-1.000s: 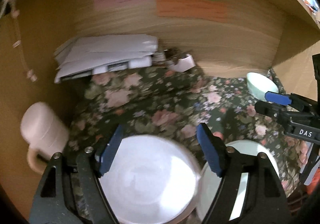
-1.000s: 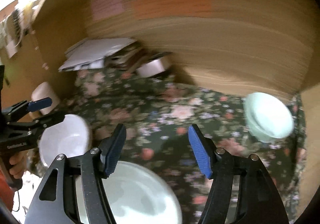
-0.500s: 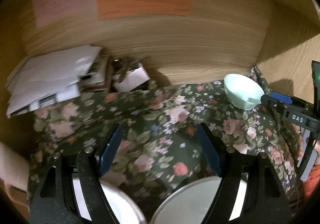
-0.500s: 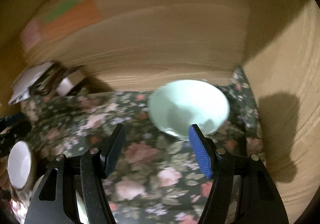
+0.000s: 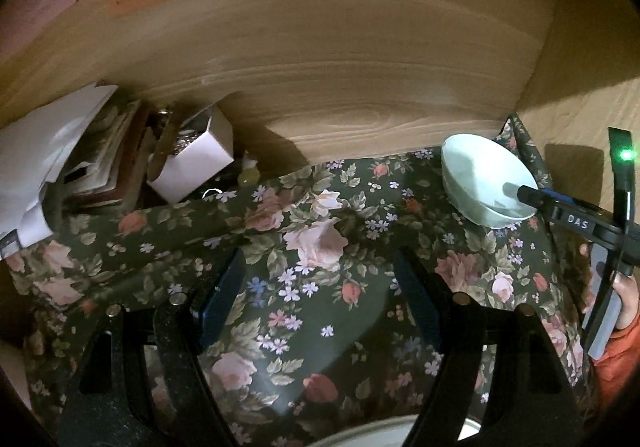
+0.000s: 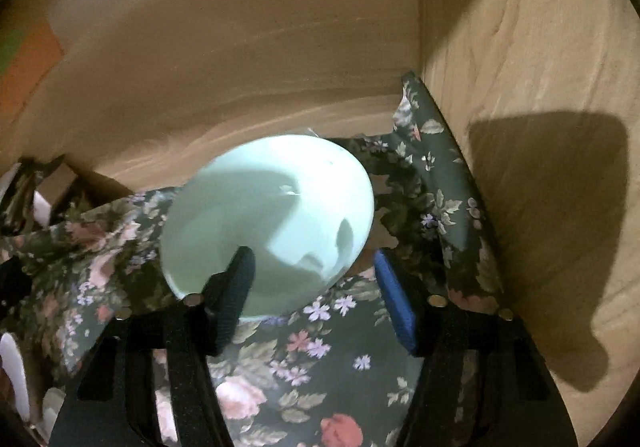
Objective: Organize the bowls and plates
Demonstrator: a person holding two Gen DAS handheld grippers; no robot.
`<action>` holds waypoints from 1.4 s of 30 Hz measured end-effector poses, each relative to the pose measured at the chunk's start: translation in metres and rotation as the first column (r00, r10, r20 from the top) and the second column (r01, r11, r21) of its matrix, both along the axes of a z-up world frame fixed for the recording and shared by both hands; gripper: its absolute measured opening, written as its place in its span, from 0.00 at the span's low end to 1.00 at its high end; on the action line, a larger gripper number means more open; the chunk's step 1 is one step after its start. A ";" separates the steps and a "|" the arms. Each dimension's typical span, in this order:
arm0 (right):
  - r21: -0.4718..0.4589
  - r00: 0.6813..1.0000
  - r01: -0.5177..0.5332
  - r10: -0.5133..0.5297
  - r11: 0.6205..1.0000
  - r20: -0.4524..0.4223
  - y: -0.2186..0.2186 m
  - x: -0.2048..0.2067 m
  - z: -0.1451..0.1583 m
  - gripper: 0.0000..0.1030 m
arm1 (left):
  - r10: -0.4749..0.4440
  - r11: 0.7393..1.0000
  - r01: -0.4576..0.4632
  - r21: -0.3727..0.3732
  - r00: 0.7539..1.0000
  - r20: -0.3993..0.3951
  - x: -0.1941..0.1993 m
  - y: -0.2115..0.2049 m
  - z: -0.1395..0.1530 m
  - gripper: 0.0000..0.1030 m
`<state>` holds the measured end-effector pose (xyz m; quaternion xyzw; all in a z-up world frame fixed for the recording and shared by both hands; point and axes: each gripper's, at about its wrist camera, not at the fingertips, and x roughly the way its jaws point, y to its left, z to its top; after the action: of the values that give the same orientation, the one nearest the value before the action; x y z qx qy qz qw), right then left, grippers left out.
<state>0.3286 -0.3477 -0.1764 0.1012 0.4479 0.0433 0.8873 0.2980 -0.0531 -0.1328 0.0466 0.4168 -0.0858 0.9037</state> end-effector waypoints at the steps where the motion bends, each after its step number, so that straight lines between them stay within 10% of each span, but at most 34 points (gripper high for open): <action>1: -0.001 1.000 -0.007 0.006 1.000 -0.015 0.000 0.004 -0.003 0.45 | 0.000 1.000 0.000 0.000 1.000 0.000 0.001 0.000 0.000 0.74; 13: 0.033 0.997 -0.005 0.008 0.999 -0.073 -0.006 0.013 -0.021 0.30 | -0.024 1.000 0.024 -0.005 1.000 -0.004 0.005 -0.004 -0.008 0.74; 32: 0.095 0.934 -0.337 0.345 0.937 -0.092 0.061 -0.054 -0.008 0.18 | -0.056 0.997 0.060 0.038 0.994 -0.098 0.001 -0.017 -0.035 0.73; 42: 0.121 0.949 -0.296 0.306 0.948 -0.073 0.060 -0.058 -0.009 0.25 | -0.090 0.993 0.102 0.051 0.977 -0.194 0.001 -0.035 -0.057 0.46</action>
<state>0.2710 -0.2876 -0.1853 0.0817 0.4948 0.1978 0.8423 0.2994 -0.0885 -0.1893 0.0856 0.5013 -0.1209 0.8525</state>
